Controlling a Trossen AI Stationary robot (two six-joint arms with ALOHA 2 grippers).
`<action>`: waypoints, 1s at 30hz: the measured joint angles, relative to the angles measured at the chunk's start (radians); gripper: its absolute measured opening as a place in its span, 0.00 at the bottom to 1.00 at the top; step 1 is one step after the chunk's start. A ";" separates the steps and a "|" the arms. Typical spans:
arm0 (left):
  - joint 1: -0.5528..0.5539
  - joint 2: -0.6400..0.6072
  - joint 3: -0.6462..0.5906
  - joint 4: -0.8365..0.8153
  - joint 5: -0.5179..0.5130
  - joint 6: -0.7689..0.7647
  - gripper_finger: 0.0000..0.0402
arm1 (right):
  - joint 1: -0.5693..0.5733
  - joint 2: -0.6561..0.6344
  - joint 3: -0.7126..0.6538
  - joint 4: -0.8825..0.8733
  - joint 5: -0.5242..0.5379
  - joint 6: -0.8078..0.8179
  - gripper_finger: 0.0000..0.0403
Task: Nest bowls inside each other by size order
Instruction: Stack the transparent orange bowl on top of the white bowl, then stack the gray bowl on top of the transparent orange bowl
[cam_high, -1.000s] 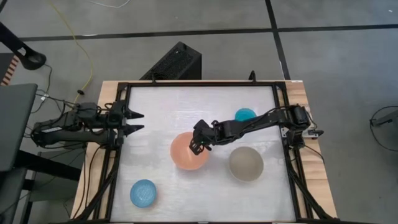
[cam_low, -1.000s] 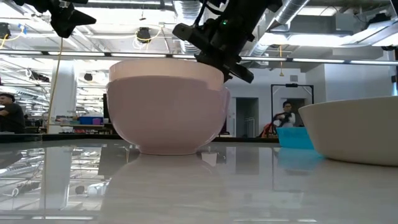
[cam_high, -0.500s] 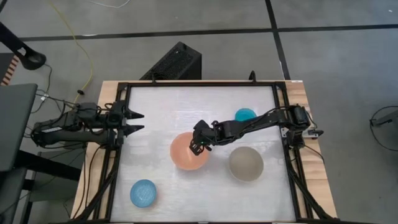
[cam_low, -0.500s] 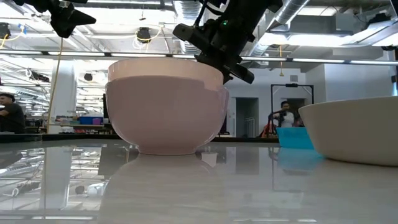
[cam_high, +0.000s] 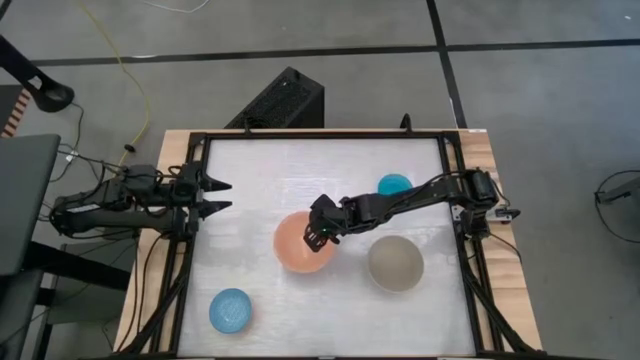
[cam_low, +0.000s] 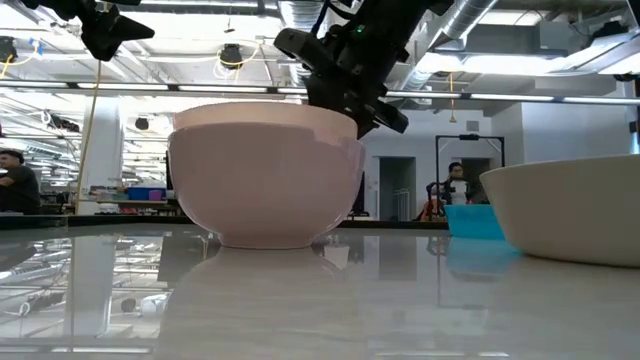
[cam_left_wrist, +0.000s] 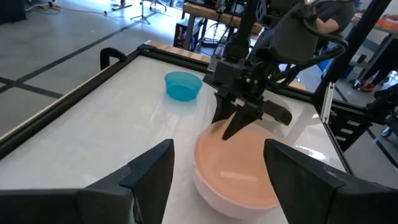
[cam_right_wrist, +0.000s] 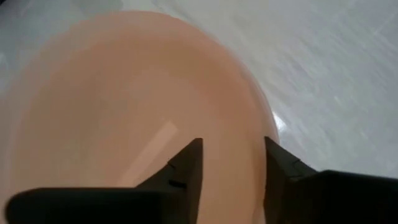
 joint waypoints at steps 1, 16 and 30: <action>0.000 0.000 0.000 0.000 0.000 0.000 0.59 | 0.000 0.000 0.008 -0.016 0.000 0.000 0.35; 0.000 0.000 0.000 0.000 -0.001 0.024 0.59 | -0.002 -0.001 0.167 -0.239 0.018 -0.022 0.52; 0.000 0.000 0.000 0.000 -0.001 0.025 0.59 | 0.001 -0.003 0.229 -0.343 -0.238 -0.071 0.17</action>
